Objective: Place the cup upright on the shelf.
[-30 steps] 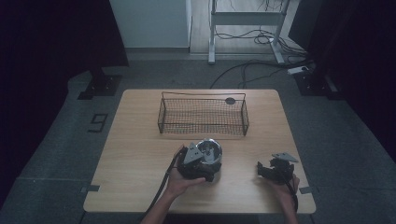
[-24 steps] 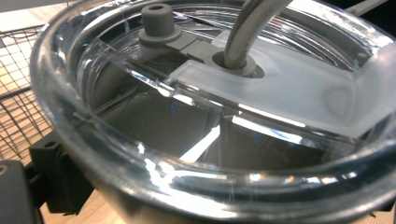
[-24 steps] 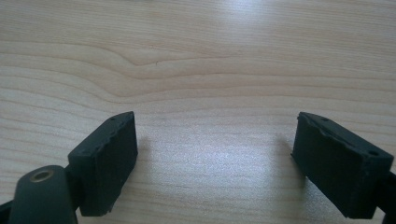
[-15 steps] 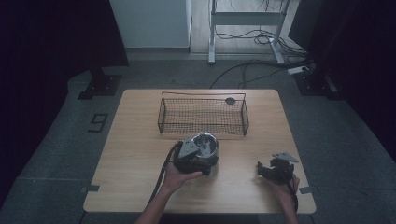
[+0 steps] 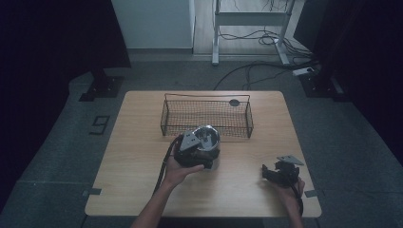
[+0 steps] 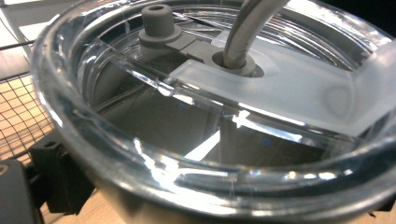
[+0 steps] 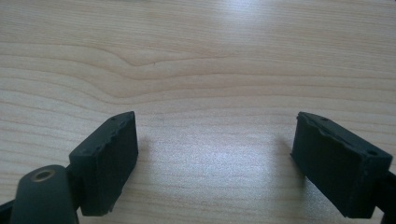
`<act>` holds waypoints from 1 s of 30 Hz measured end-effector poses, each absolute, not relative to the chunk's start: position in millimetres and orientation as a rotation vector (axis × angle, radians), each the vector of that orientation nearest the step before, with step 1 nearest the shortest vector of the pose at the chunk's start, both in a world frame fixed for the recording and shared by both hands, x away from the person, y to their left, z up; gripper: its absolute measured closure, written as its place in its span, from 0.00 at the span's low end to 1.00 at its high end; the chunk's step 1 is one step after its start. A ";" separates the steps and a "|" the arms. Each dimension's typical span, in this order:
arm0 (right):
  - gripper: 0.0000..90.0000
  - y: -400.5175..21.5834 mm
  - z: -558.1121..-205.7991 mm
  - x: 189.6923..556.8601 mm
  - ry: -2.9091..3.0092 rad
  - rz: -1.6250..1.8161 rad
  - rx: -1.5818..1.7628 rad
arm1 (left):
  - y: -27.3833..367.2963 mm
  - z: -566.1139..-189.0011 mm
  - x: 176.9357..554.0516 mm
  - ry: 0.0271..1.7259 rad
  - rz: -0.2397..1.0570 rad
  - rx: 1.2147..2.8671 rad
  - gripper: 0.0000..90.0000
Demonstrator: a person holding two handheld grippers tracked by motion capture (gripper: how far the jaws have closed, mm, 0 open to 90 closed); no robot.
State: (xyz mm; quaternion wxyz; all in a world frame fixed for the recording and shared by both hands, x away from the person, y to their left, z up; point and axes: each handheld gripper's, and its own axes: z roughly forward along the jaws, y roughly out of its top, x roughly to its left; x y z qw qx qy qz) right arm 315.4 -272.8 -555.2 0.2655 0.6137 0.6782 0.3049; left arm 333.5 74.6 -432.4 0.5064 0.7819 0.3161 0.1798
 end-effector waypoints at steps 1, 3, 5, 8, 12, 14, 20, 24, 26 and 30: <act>0.16 -272.8 -555.1 315.4 1.831 0.823 1.658 | 74.9 -431.7 334.7 0.765 0.431 1.883 0.05; 0.16 -272.8 -555.2 315.4 1.831 0.823 1.658 | 75.2 -430.8 336.1 0.767 0.429 1.880 0.05; 0.16 -272.9 -555.2 315.5 1.829 0.823 1.659 | 76.0 -428.4 338.8 0.772 0.429 1.875 0.04; 0.16 -273.3 -555.2 315.5 1.818 0.818 1.668 | 76.3 -424.7 341.8 0.780 0.435 1.864 0.04; 0.16 -273.4 -555.2 315.5 1.817 0.817 1.668 | 75.5 -418.7 348.0 0.778 0.437 1.864 0.05; 0.16 -273.5 -555.1 315.4 1.820 0.816 1.669 | 74.5 -416.6 349.7 0.775 0.442 1.863 0.05; 0.16 -273.5 -555.1 315.4 1.819 0.816 1.670 | 73.6 -410.0 358.1 0.765 0.446 1.873 0.05; 0.16 -273.5 -555.0 315.4 1.819 0.816 1.670 | 74.0 -405.8 363.5 0.769 0.450 1.865 0.05; 0.16 -273.5 -555.0 315.4 1.819 0.816 1.670 | 74.2 -403.1 365.1 0.768 0.454 1.862 0.05; 0.16 -273.5 -555.0 315.4 1.819 0.816 1.671 | 75.4 -397.9 368.6 0.767 0.457 1.854 0.05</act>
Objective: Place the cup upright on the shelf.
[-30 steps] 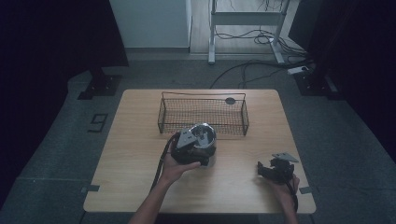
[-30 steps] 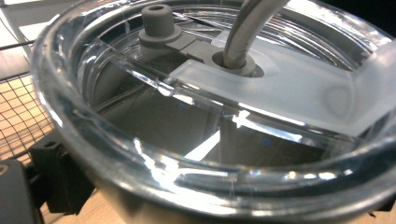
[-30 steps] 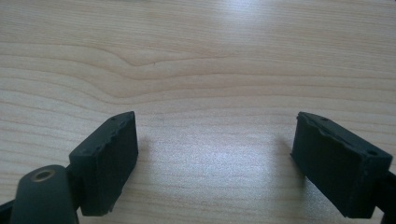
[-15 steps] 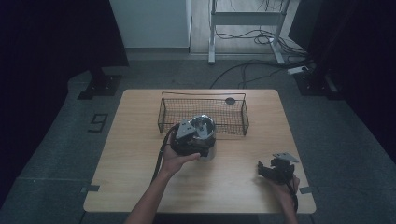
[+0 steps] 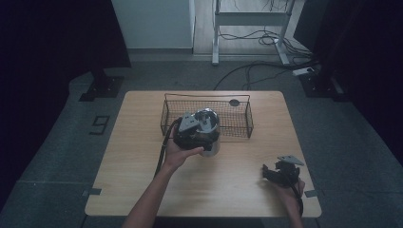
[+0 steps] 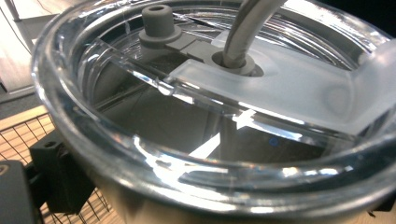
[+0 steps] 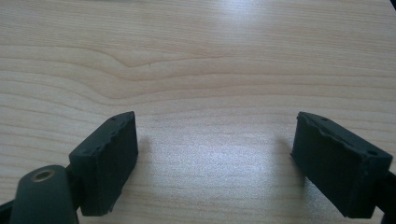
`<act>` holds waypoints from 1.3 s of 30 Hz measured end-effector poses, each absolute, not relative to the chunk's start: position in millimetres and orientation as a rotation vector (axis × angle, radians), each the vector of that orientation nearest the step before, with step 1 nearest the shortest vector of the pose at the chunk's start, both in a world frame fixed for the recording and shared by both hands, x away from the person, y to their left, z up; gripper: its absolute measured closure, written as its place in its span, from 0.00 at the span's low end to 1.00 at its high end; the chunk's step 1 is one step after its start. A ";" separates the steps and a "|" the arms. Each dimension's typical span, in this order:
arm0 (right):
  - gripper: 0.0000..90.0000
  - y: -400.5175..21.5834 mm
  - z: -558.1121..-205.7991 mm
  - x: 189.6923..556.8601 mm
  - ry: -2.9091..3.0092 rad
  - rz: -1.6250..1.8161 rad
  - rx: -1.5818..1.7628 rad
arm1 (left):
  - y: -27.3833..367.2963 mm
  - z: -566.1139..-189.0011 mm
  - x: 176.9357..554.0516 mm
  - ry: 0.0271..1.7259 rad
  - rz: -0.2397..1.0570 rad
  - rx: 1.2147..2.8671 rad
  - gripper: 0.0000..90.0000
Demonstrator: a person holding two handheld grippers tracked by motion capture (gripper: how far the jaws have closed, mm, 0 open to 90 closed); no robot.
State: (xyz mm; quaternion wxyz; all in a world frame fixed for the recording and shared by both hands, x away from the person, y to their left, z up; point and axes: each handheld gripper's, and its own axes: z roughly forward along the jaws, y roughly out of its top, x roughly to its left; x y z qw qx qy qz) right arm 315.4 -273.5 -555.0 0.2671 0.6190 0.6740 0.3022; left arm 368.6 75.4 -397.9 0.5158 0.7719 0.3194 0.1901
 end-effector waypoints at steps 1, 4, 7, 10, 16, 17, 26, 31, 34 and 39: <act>0.16 -273.5 -555.0 315.4 1.819 0.816 1.670 | 75.9 -396.8 369.8 0.768 0.456 1.853 0.05; 0.16 -273.5 -555.0 315.4 1.819 0.816 1.671 | 76.6 -393.8 373.8 0.774 0.450 1.853 0.05; 0.16 -273.5 -555.0 315.4 1.819 0.816 1.670 | 76.7 -391.6 376.0 0.775 0.450 1.851 0.05; 0.16 -273.5 -555.0 315.4 1.819 0.816 1.671 | 76.7 -388.6 381.0 0.778 0.444 1.841 0.05; 0.16 -273.4 -555.2 315.4 1.815 0.816 1.670 | 74.9 -386.2 391.7 0.776 0.458 1.850 0.05; 0.16 -273.4 -555.2 315.4 1.815 0.816 1.670 | 74.6 -385.6 393.9 0.778 0.464 1.853 0.05; 0.17 -273.7 -555.3 315.2 1.812 0.816 1.667 | 75.0 -377.8 408.6 0.787 0.473 1.850 0.05; 0.17 -273.8 -555.3 315.2 1.812 0.817 1.667 | 75.3 -375.3 416.8 0.791 0.473 1.849 0.05; 0.17 -273.8 -555.3 315.2 1.812 0.817 1.667 | 76.8 -375.7 421.5 0.805 0.463 1.839 0.05; 0.17 -273.8 -555.3 315.3 1.812 0.816 1.668 | 79.1 -377.9 426.7 0.821 0.451 1.833 0.05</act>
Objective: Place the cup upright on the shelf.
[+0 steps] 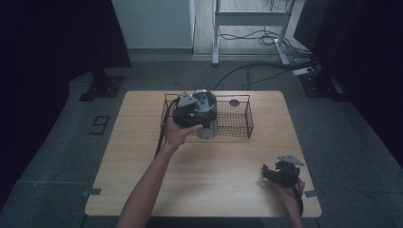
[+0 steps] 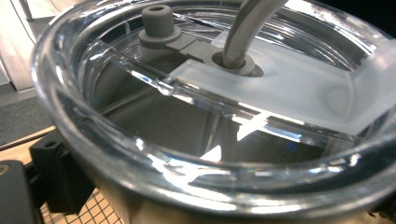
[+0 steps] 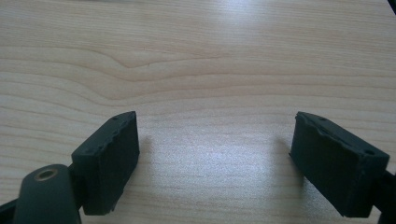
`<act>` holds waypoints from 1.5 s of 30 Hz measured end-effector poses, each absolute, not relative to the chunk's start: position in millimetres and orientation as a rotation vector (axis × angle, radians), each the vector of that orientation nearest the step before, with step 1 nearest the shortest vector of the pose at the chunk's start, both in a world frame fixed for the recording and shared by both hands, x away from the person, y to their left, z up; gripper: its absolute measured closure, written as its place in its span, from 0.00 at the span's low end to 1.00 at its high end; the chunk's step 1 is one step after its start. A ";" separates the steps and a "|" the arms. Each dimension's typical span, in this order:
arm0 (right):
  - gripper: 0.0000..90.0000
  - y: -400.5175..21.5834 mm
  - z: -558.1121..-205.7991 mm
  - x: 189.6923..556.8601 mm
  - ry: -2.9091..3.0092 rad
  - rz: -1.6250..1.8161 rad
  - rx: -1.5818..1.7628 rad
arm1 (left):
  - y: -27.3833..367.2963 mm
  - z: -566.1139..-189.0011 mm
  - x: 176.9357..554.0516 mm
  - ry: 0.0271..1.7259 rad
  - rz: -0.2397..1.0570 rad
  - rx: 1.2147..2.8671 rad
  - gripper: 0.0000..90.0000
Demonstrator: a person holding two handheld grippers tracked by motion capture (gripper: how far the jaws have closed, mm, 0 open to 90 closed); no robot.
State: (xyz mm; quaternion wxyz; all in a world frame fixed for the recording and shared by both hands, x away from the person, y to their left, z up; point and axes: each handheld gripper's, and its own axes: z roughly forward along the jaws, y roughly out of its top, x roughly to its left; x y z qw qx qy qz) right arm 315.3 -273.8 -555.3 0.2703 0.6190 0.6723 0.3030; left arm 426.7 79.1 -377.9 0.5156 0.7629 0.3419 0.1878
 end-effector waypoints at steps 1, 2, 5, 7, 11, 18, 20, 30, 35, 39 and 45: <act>0.17 -273.8 -555.3 315.3 1.812 0.816 1.668 | 80.6 -378.6 429.5 0.828 0.439 1.826 0.05; 0.17 -273.8 -555.3 315.3 1.812 0.816 1.668 | 80.6 -378.6 429.5 0.828 0.439 1.826 0.05; 0.17 -273.9 -555.3 315.2 1.811 0.816 1.668 | 80.9 -378.6 432.8 0.829 0.443 1.827 0.05; 0.17 -274.0 -555.3 315.3 1.811 0.816 1.665 | 80.6 -377.5 434.9 0.829 0.448 1.831 0.05; 0.17 -273.9 -555.3 315.3 1.810 0.816 1.668 | 80.0 -376.1 438.0 0.826 0.453 1.834 0.05; 0.17 -274.0 -555.3 315.4 1.806 0.815 1.670 | 80.4 -377.9 447.2 0.834 0.444 1.833 0.05; 0.17 -274.1 -555.3 315.4 1.806 0.815 1.670 | 80.8 -378.5 448.6 0.836 0.443 1.833 0.05; 0.17 -274.0 -555.3 315.3 1.805 0.814 1.672 | 79.0 -375.5 460.3 0.861 0.452 1.831 0.05; 0.17 -274.1 -555.2 315.2 1.806 0.814 1.671 | 76.8 -375.4 470.4 0.872 0.455 1.832 0.05; 0.17 -274.0 -555.2 315.2 1.806 0.814 1.672 | 75.8 -377.4 476.7 0.883 0.461 1.837 0.05; 0.17 -274.0 -555.3 315.3 1.806 0.814 1.671 | 73.9 -382.5 485.4 0.889 0.483 1.843 0.05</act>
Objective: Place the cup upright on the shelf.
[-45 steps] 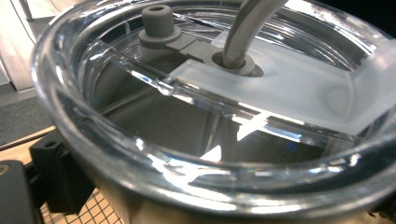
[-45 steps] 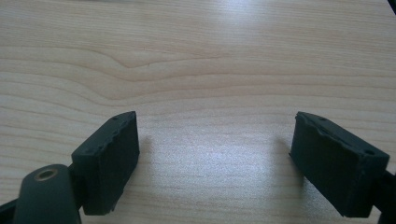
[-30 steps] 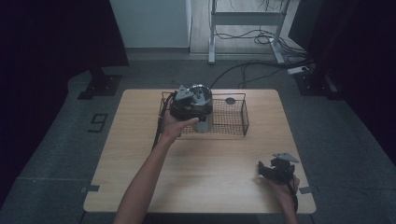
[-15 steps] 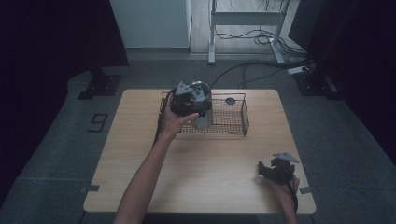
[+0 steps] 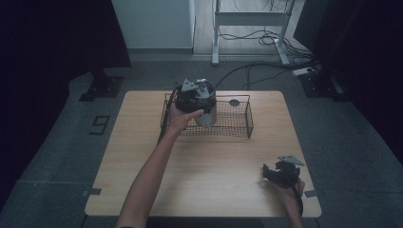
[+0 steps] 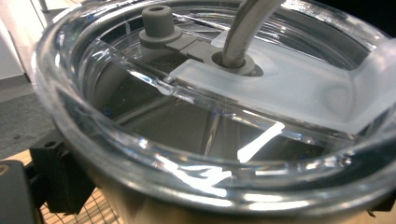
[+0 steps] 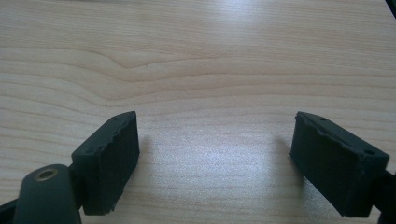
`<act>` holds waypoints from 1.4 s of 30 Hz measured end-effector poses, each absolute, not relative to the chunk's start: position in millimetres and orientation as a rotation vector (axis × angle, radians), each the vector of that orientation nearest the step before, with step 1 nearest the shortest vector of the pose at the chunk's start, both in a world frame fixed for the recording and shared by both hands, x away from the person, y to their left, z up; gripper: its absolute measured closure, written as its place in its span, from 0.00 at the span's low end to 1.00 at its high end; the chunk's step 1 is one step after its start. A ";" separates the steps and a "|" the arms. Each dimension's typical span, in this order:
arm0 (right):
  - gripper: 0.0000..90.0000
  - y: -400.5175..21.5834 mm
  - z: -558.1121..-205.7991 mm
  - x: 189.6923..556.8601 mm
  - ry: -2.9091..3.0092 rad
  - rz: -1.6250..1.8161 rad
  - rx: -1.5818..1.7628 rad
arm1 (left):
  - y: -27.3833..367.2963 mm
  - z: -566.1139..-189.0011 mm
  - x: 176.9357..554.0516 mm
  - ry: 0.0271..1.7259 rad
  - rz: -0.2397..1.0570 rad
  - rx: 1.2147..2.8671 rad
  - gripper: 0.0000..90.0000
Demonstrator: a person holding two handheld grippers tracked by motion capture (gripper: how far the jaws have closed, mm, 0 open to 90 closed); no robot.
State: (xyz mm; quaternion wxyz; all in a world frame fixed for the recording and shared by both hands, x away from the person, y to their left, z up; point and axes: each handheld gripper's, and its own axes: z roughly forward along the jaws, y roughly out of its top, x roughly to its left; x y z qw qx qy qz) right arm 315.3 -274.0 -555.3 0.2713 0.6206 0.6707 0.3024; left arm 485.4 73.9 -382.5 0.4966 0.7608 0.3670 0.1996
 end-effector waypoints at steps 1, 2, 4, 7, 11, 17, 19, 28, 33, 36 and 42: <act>0.17 -274.0 -555.3 315.3 1.806 0.814 1.671 | 74.1 -384.3 487.7 0.894 0.487 1.843 0.05; 0.17 -274.1 -555.3 315.3 1.807 0.814 1.670 | 74.3 -385.3 489.0 0.900 0.488 1.841 0.05; 0.17 -274.1 -555.2 315.3 1.806 0.813 1.671 | 75.6 -388.4 494.4 0.915 0.495 1.837 0.05; 0.17 -274.1 -555.3 315.3 1.806 0.813 1.670 | 76.7 -389.3 499.8 0.926 0.483 1.837 0.05; 0.17 -274.0 -555.3 315.3 1.806 0.814 1.670 | 76.0 -388.5 504.0 0.930 0.489 1.837 0.05; 0.17 -274.0 -555.3 315.3 1.806 0.813 1.670 | 74.1 -390.4 510.4 0.943 0.491 1.832 0.05; 0.17 -274.0 -555.3 315.3 1.806 0.812 1.670 | 73.5 -395.1 514.0 0.955 0.492 1.838 0.05; 0.17 -274.1 -555.3 315.3 1.806 0.813 1.670 | 69.1 -408.3 522.5 1.002 0.504 1.851 0.04; 0.17 -274.1 -555.3 315.2 1.807 0.813 1.669 | 65.5 -417.4 525.5 1.021 0.510 1.864 0.04; 0.17 -274.0 -555.2 315.2 1.806 0.813 1.672 | 65.1 -422.9 527.2 1.040 0.502 1.854 0.05; 0.17 -274.0 -555.3 315.2 1.806 0.811 1.670 | 63.1 -434.3 528.1 1.056 0.491 1.867 0.04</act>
